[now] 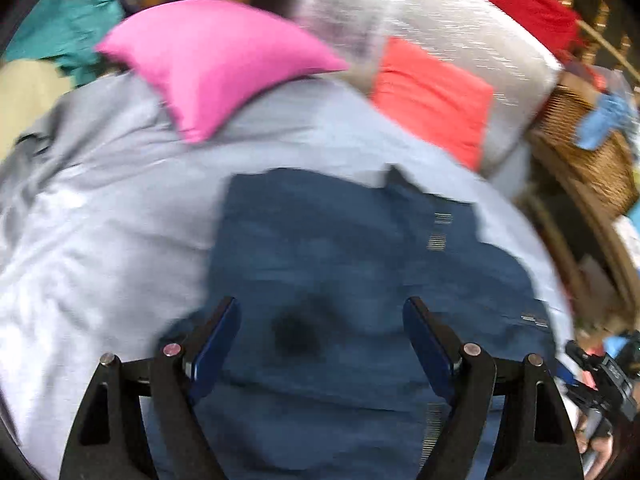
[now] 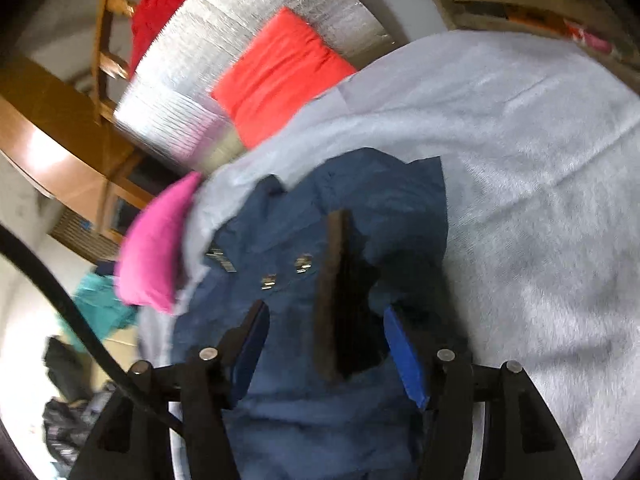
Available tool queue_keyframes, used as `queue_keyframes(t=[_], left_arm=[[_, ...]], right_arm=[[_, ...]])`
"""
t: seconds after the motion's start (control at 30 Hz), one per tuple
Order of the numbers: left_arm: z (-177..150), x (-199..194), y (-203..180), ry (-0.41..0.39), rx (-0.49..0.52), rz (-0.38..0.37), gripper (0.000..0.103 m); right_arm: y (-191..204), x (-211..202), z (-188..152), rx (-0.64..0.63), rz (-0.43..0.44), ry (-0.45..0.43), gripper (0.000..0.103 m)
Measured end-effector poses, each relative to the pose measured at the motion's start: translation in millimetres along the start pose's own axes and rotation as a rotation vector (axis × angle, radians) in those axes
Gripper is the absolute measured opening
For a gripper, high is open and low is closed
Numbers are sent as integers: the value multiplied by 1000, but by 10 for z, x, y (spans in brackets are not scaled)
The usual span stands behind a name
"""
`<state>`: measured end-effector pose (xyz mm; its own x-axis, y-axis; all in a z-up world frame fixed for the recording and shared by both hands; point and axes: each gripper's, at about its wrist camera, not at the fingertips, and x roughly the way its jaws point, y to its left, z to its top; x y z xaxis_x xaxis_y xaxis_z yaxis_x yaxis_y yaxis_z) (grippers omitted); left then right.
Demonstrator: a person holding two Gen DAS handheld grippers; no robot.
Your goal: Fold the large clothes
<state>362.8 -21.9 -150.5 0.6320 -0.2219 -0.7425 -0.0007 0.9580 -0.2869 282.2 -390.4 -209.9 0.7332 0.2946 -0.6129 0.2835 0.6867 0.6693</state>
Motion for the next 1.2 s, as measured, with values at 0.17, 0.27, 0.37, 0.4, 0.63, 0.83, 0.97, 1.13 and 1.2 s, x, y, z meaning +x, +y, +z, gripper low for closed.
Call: queue_keyframes(t=[0.17, 0.27, 0.37, 0.4, 0.63, 0.83, 0.97, 1.13, 1.2], left_arm=[[-64, 261, 440, 93, -68, 75, 83], [-93, 427, 535, 166, -97, 74, 83], [-77, 406, 531, 175, -103, 71, 83], [-74, 390, 512, 175, -95, 67, 83], [-57, 384, 469, 184, -48, 69, 83], [41, 204, 525, 141, -91, 35, 83], [102, 93, 616, 84, -110, 10, 84], [118, 255, 823, 117, -211, -44, 84], [110, 349, 852, 147, -249, -99, 84]], right_arm=[[180, 315, -84, -59, 0, 34, 36], [390, 218, -147, -134, -42, -48, 20], [573, -20, -174, -212, -63, -194, 15], [601, -68, -174, -222, -65, -219, 15], [257, 301, -46, -132, -147, -60, 15], [75, -44, 105, -22, -67, -112, 52], [-104, -185, 148, 13, -83, -147, 83], [-286, 22, 211, 38, -90, -58, 83], [-320, 97, 188, 40, -70, -19, 83]])
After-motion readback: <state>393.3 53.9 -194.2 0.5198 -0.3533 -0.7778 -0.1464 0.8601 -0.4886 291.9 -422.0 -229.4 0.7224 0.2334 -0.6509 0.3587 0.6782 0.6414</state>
